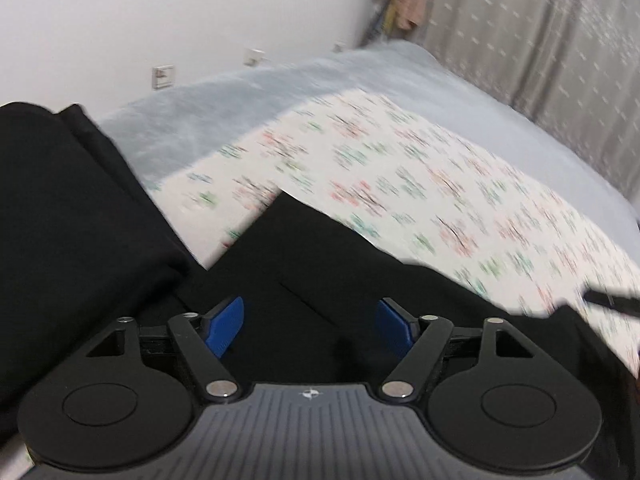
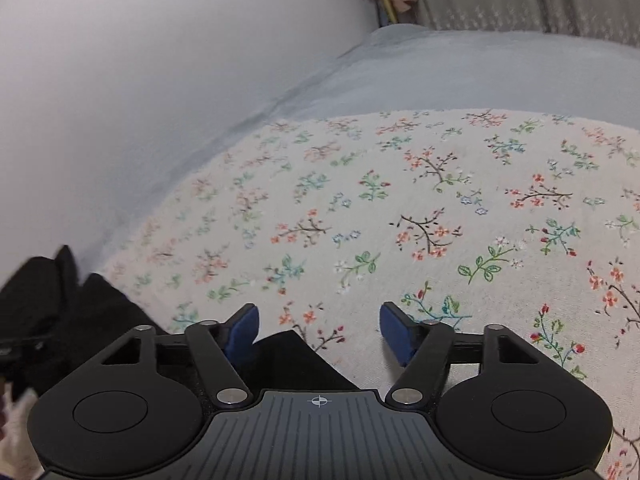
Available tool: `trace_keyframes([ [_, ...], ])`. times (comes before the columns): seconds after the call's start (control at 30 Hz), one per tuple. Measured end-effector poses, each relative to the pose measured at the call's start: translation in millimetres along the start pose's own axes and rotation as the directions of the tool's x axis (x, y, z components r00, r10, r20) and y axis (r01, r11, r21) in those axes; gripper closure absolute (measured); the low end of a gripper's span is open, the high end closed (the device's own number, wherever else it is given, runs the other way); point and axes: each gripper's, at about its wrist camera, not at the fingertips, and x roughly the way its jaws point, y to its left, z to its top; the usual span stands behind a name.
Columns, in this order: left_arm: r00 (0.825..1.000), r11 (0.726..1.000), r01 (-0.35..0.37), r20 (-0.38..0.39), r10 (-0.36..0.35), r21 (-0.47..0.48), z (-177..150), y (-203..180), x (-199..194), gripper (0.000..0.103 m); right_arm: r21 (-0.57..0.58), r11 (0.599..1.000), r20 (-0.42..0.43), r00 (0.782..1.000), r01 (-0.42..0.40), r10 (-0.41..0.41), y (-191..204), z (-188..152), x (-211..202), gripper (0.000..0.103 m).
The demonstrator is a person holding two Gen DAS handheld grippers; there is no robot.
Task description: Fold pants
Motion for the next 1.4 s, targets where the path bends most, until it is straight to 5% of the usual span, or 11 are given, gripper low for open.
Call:
trace_keyframes([
  [0.23,0.998,0.996,-0.027,0.055,0.032,-0.090,27,18,20,0.013,-0.107,0.993,-0.122,0.992,-0.054,0.040,18,-1,26,0.039],
  [0.3,0.997,0.995,-0.055,0.041,0.059,-0.077,26,13,33,0.012,-0.157,0.987,-0.148,0.989,-0.034,0.011,28,-6,37,0.088],
  [0.4,0.982,0.973,-0.186,0.007,0.187,0.138,15,-11,58,0.015,-0.163,0.987,-0.135,0.991,-0.013,-0.009,37,-7,39,0.098],
  [0.53,0.991,0.989,-0.122,-0.045,0.126,0.084,17,-13,53,0.066,-0.144,0.989,-0.020,0.999,0.041,-0.044,41,-4,20,0.103],
  [0.6,0.975,0.962,-0.216,-0.011,0.221,0.167,18,-20,48,0.087,-0.138,0.988,0.056,0.997,0.067,-0.060,48,-1,3,0.103],
  [0.87,0.963,0.929,-0.269,0.055,0.263,0.256,11,-26,51,0.088,-0.193,0.966,0.097,0.983,0.172,-0.156,60,-7,8,0.103],
  [1.03,0.954,0.903,-0.298,0.071,0.291,0.309,10,-25,53,0.065,-0.167,0.929,0.056,0.944,0.331,-0.326,47,-25,47,0.101],
  [1.1,0.951,0.900,-0.309,0.081,0.298,0.307,12,-21,49,0.052,-0.036,0.931,0.093,0.929,0.364,-0.359,39,-21,24,0.081],
  [1.2,0.966,0.933,-0.257,0.079,0.245,0.254,19,-13,32,0.048,0.084,0.945,0.166,0.931,0.317,-0.326,40,-28,-29,0.074],
  [1.33,0.977,0.974,-0.169,0.159,0.145,0.152,23,-5,-15,0.032,-0.108,0.967,0.144,0.966,0.230,-0.214,102,-68,-70,0.040],
  [1.4,0.980,0.981,-0.139,0.160,0.117,0.137,17,0,-26,0.031,-0.205,0.967,0.091,0.987,0.152,-0.135,138,-99,-77,0.039],
])
